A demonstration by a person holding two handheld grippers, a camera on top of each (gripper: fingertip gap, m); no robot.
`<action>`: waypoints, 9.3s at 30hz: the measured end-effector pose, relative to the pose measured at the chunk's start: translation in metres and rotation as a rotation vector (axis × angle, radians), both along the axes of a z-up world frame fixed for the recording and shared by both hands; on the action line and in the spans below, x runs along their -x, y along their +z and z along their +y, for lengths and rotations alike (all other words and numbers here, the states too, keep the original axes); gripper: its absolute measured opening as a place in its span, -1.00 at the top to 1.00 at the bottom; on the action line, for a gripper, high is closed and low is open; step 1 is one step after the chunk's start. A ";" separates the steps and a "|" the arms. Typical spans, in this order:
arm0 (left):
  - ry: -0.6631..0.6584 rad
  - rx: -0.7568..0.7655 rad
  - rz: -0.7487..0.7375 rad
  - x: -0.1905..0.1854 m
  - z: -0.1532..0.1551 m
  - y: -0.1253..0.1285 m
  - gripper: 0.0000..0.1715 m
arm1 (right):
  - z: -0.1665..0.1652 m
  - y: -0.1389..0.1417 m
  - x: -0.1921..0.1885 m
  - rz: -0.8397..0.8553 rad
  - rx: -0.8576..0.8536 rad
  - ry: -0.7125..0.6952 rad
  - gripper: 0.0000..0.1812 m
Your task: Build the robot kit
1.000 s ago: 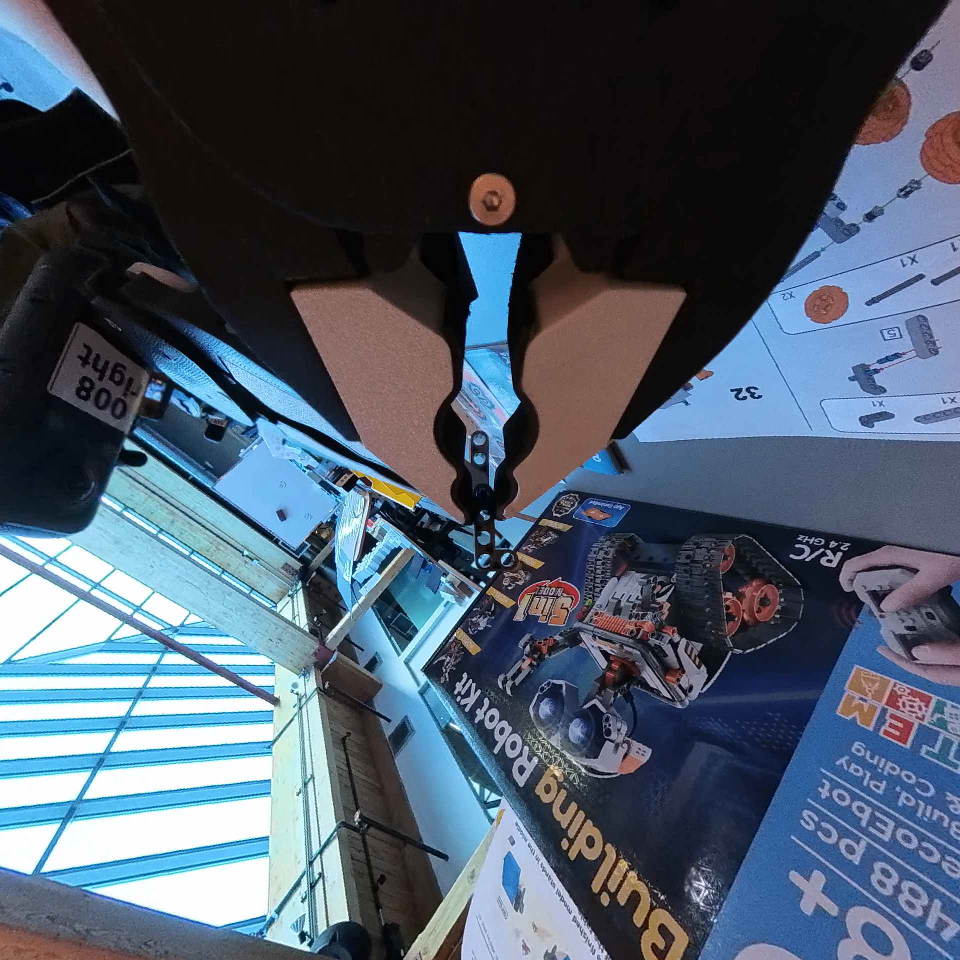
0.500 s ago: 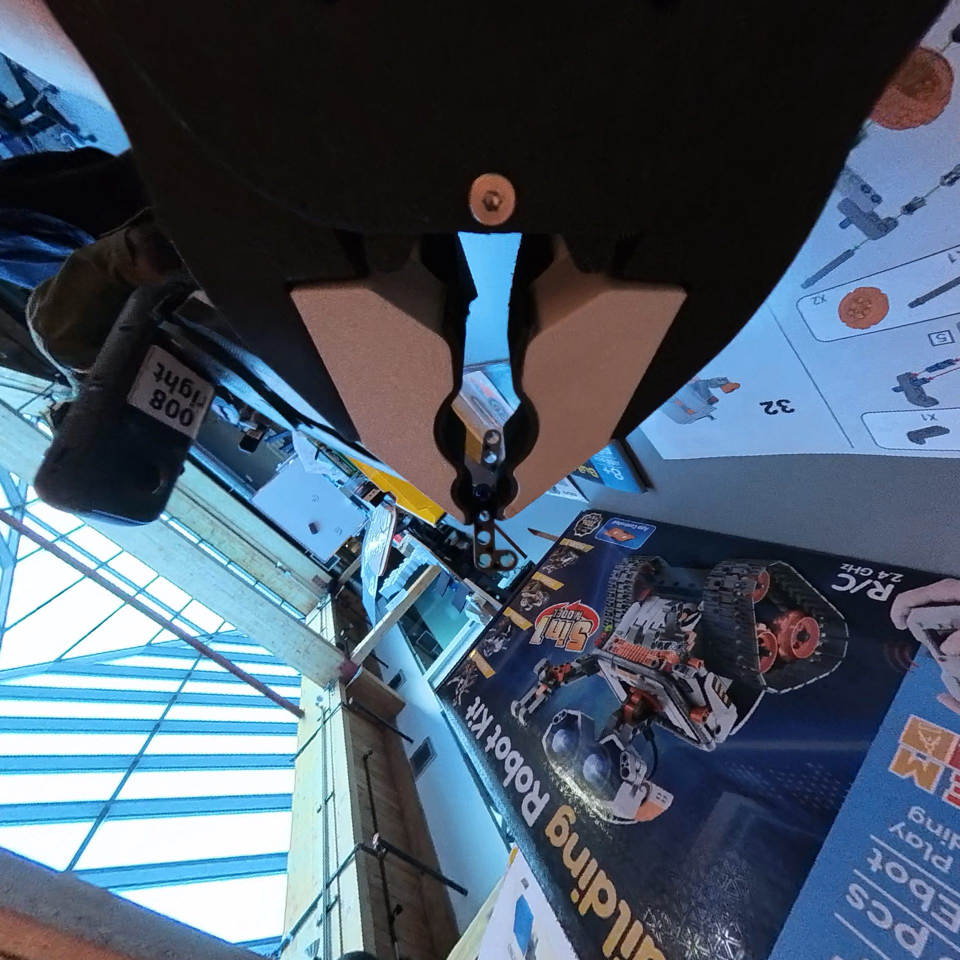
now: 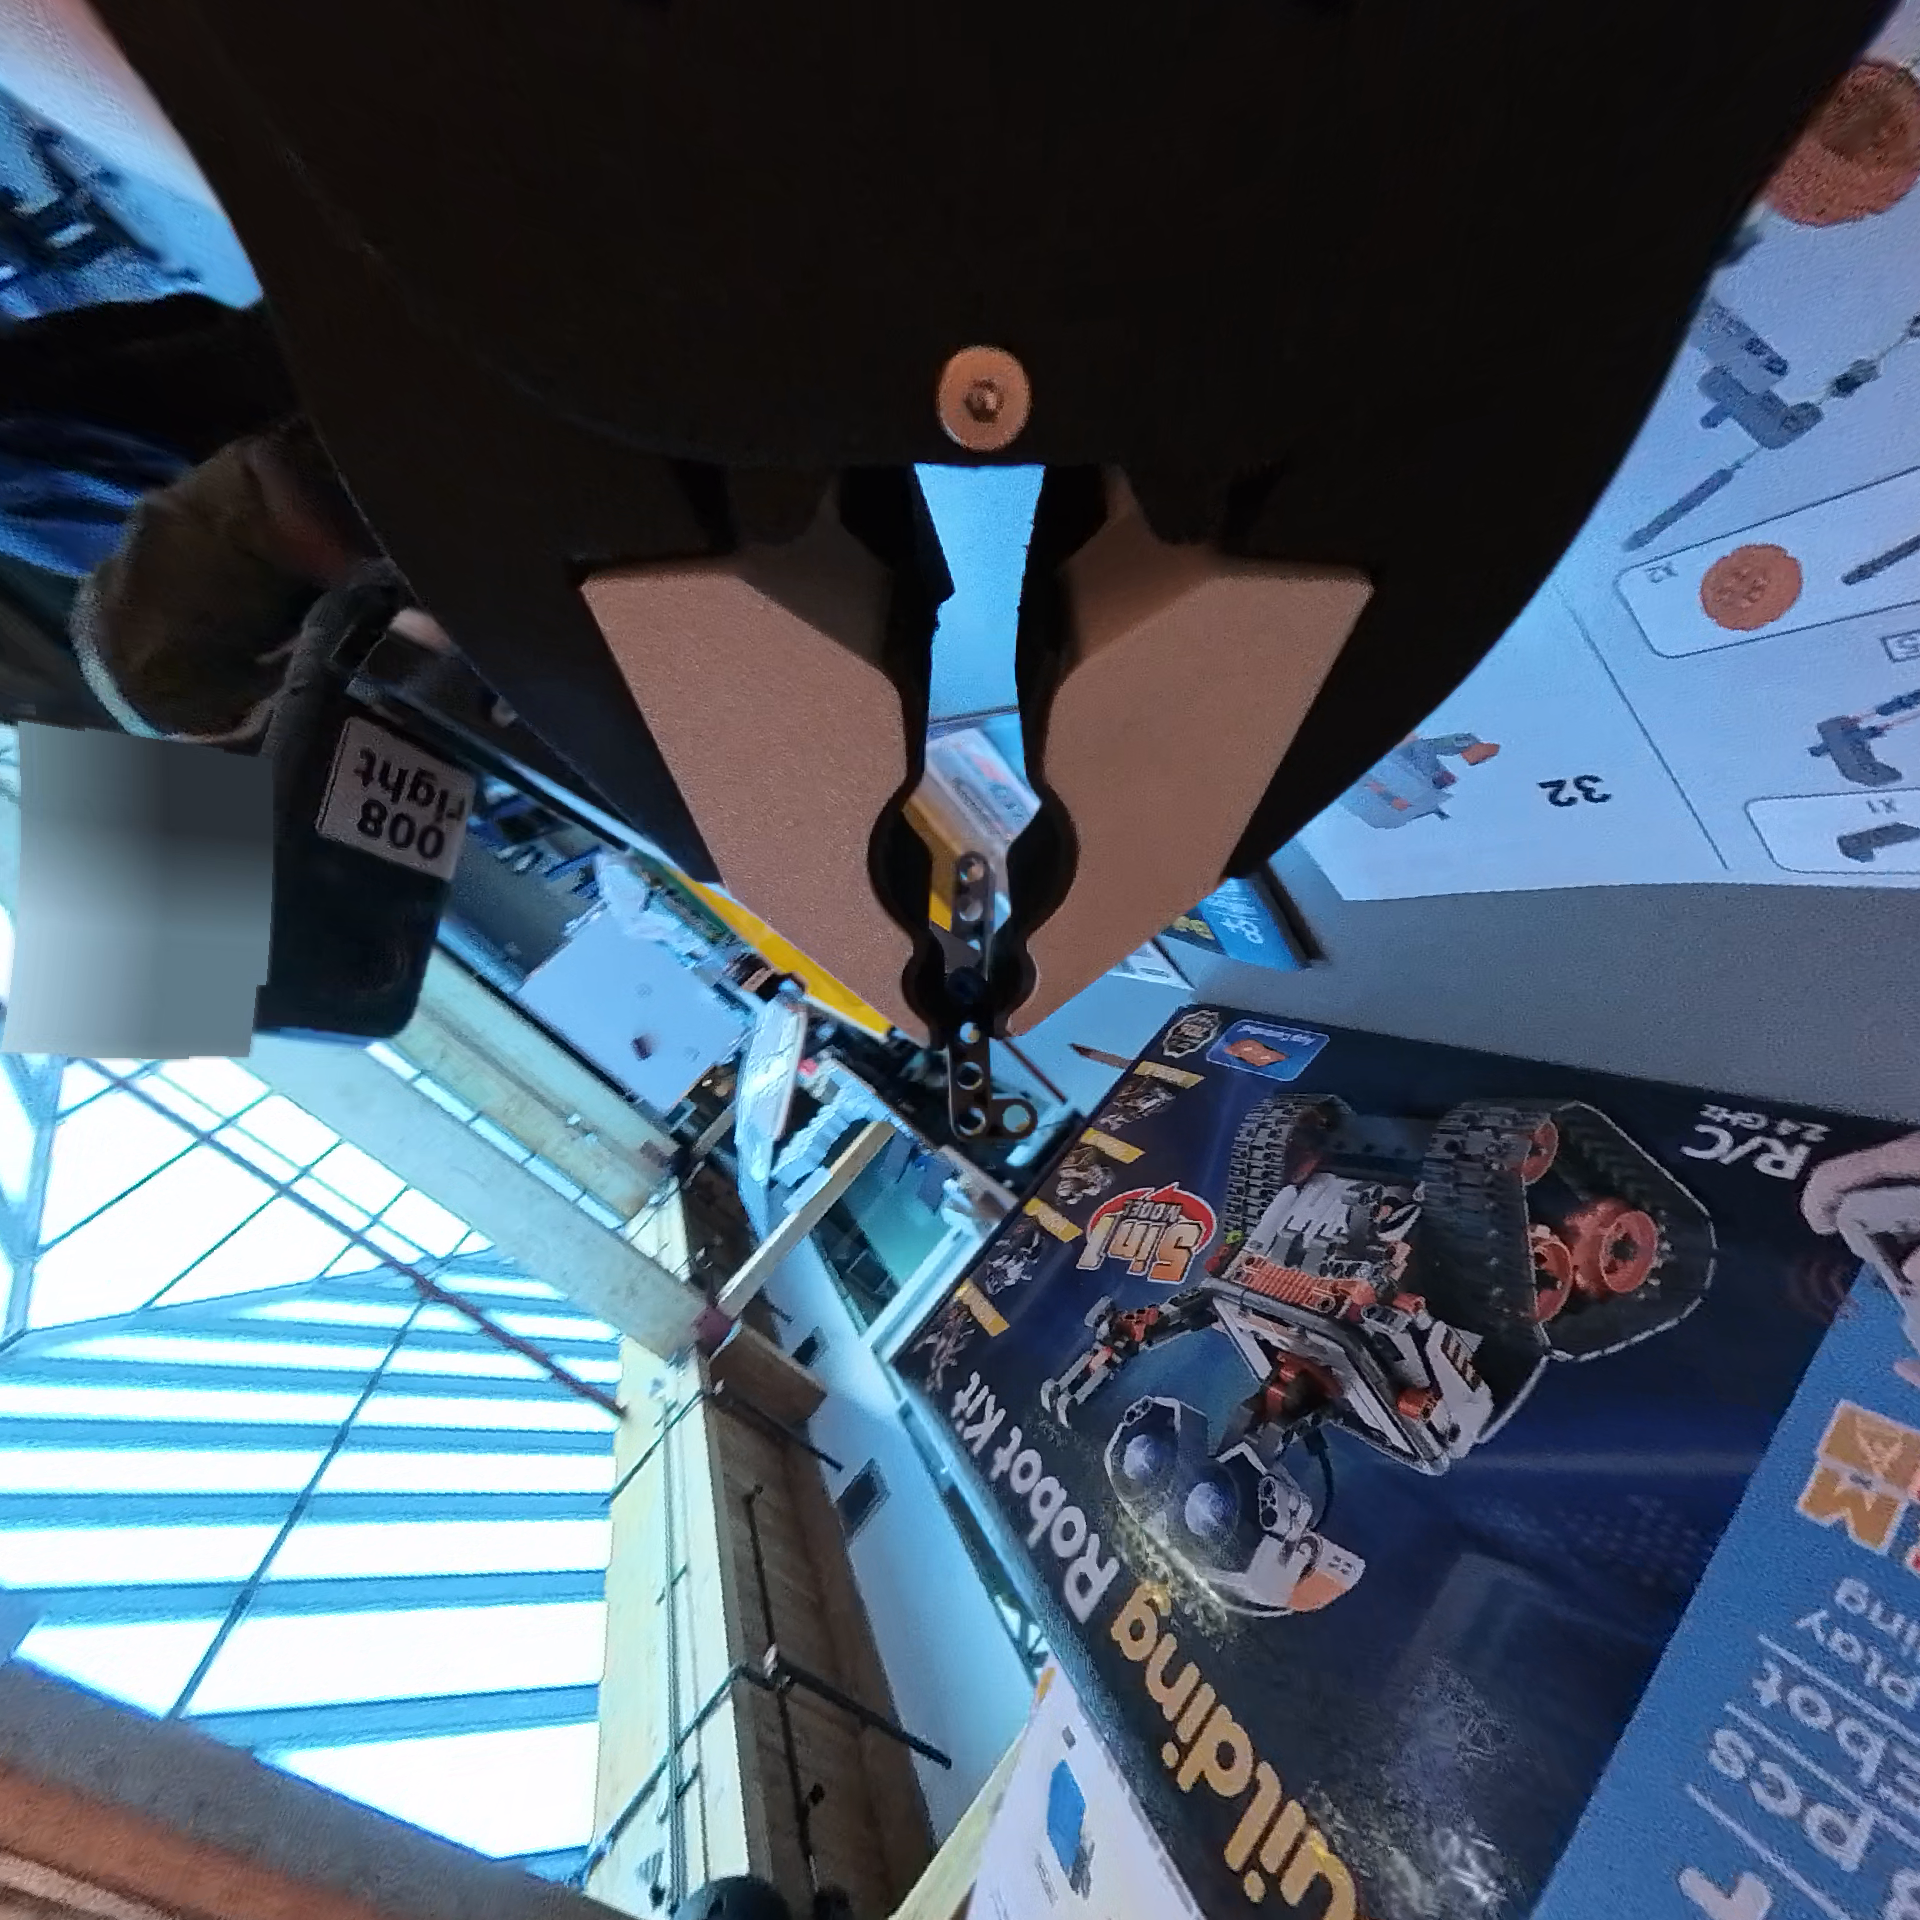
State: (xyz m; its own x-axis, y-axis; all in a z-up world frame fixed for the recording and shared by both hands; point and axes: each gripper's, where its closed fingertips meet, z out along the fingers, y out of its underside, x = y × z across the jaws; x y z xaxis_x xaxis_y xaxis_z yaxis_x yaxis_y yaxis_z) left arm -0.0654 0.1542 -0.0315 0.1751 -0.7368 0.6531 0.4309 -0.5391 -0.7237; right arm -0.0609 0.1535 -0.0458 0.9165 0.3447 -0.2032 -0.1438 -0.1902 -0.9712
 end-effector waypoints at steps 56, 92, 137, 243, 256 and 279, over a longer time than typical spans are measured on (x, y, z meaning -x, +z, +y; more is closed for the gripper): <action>-0.054 -0.046 -0.038 -0.006 -0.010 0.009 0.95 | -0.007 0.009 -0.006 -0.029 -0.033 -0.013 0.94; 0.007 -0.058 -0.016 0.006 -0.001 0.012 0.94 | -0.002 0.014 0.006 -0.383 -0.114 -0.029 0.94; 0.081 -0.054 -0.020 0.005 0.003 0.004 0.95 | 0.004 0.003 0.005 -0.046 -0.013 -0.116 0.94; -0.218 -0.173 -0.230 0.021 0.002 0.151 0.95 | 0.003 0.132 -0.037 -0.324 -0.332 -0.097 0.94; -0.263 -0.189 -0.286 0.001 -0.014 0.150 0.95 | -0.004 0.142 -0.014 -0.228 -0.344 -0.088 0.94; -0.091 -0.323 -0.143 -0.010 -0.009 0.134 0.95 | -0.002 0.136 -0.011 -0.126 -0.264 -0.061 0.94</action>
State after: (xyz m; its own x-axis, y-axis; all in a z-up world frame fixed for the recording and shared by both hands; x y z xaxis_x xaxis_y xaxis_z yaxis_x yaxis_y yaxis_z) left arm -0.0552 0.1454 0.1020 0.0225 -0.9174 0.3972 0.5007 -0.3336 -0.7988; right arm -0.0496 0.1511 0.0900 0.9495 0.3139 0.0033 -0.0219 0.0767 -0.9968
